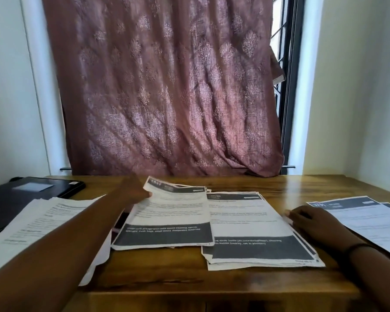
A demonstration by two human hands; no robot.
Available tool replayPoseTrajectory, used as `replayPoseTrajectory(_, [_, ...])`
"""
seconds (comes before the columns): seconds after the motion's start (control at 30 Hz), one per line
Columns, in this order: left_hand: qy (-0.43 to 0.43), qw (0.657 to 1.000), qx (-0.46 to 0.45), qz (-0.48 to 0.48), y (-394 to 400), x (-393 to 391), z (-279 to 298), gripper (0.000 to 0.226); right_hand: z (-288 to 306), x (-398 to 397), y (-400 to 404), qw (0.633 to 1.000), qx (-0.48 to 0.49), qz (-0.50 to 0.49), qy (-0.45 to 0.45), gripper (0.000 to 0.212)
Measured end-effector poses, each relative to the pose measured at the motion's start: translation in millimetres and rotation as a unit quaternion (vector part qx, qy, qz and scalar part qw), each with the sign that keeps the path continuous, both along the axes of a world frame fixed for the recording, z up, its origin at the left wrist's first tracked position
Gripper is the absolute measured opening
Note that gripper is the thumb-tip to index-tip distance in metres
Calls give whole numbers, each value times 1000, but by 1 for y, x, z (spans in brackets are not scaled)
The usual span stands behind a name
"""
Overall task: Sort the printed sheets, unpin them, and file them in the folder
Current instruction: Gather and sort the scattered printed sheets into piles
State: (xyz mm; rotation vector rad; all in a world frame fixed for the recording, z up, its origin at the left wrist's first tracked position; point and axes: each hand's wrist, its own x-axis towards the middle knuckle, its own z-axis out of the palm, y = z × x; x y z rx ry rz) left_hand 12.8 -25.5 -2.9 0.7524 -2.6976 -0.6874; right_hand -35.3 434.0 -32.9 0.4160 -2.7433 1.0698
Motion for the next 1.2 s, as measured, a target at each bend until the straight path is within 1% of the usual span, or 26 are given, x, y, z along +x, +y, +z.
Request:
replayPoseTrajectory(0.03, [-29, 999, -25, 14, 9, 8, 1, 99, 2, 1, -1, 1000, 0, -7, -16, 37])
replayPoseTrajectory(0.07, [-53, 997, -58, 18, 20, 15, 1, 100, 6, 3, -2, 999, 8, -17, -34, 43])
replayPoseTrajectory(0.13, [-76, 990, -109, -46, 50, 31, 8, 88, 9, 4, -5, 997, 34, -40, -64, 54])
replayPoseTrajectory(0.17, [-96, 985, -113, -91, 66, 35, 11, 82, 10, 5, -6, 994, 55, -50, -75, 65])
replayPoseTrajectory(0.23, [-162, 969, -88, -166, 93, 42, 12, 86, 11, 7, -11, 990, 106, -52, -81, 97])
replayPoseTrajectory(0.27, [-201, 957, -81, -193, 104, 42, 8, 92, 11, 6, -14, 988, 118, -48, -85, 107])
replayPoseTrajectory(0.3, [-235, 943, -89, -218, 115, 44, 2, 96, 12, 6, -19, 987, 122, -49, -96, 108])
replayPoseTrajectory(0.33, [-254, 933, -103, -233, 125, 47, -4, 100, 15, 7, -25, 984, 126, -53, -112, 99])
replayPoseTrajectory(0.37, [-258, 929, -123, -235, 132, 49, -9, 101, 18, 8, -30, 980, 139, -60, -127, 83])
replayPoseTrajectory(0.43, [-241, 936, -141, -215, 139, 54, -19, 101, 21, 9, -40, 973, 168, -74, -141, 51])
replayPoseTrajectory(0.5, [-230, 941, -136, -206, 140, 57, -25, 99, 19, 3, -45, 972, 169, -90, -139, 37])
replayPoseTrajectory(0.6, [-228, 941, -132, -214, 138, 60, -26, 97, 19, -4, -40, 978, 113, -91, -148, 25])
replayPoseTrajectory(0.63, [-227, 939, -134, -220, 135, 59, -25, 97, 22, -5, -35, 978, 107, -97, -150, 25])
replayPoseTrajectory(0.67, [-227, 937, -140, -226, 132, 59, -24, 97, 24, -7, -30, 976, 126, -96, -152, 26])
replayPoseTrajectory(0.73, [-236, 929, -163, -232, 127, 56, -21, 95, 28, -10, -17, 963, 211, -102, -135, 27])
replayPoseTrajectory(0.77, [-240, 927, -175, -230, 125, 55, -19, 92, 32, -9, -12, 956, 237, -116, -127, 29])
replayPoseTrajectory(0.8, [-240, 927, -182, -224, 123, 55, -17, 89, 34, -13, -5, 953, 245, -128, -128, 32])
replayPoseTrajectory(0.83, [-237, 928, -186, -218, 121, 54, -15, 84, 35, -16, 3, 954, 233, -137, -133, 32])
replayPoseTrajectory(0.9, [-231, 929, -198, -212, 120, 55, -11, 75, 37, -22, 14, 939, 276, -156, -131, 26])
replayPoseTrajectory(0.93, [-226, 927, -210, -211, 119, 56, -9, 71, 39, -25, 14, 933, 298, -158, -126, 28])
replayPoseTrajectory(0.97, [-222, 926, -221, -210, 119, 56, -8, 69, 42, -25, 9, 929, 313, -170, -99, 30])
replayPoseTrajectory(1.03, [-216, 926, -237, -202, 118, 57, -2, 70, 46, -14, -17, 922, 341, -183, 15, 32])
replayPoseTrajectory(1.07, [-207, 929, -237, -196, 117, 58, 1, 72, 49, -2, -38, 923, 336, -173, 73, 37])
replayPoseTrajectory(1.1, [-197, 934, -230, -191, 114, 60, 5, 75, 51, 7, -64, 932, 320, -140, 100, 41])
replayPoseTrajectory(1.13, [-188, 940, -217, -184, 111, 63, 10, 78, 52, 20, -90, 949, 285, -94, 94, 41])
replayPoseTrajectory(1.2, [-177, 950, -198, -164, 101, 70, 17, 82, 48, 39, -138, 979, 202, 34, -10, 33])
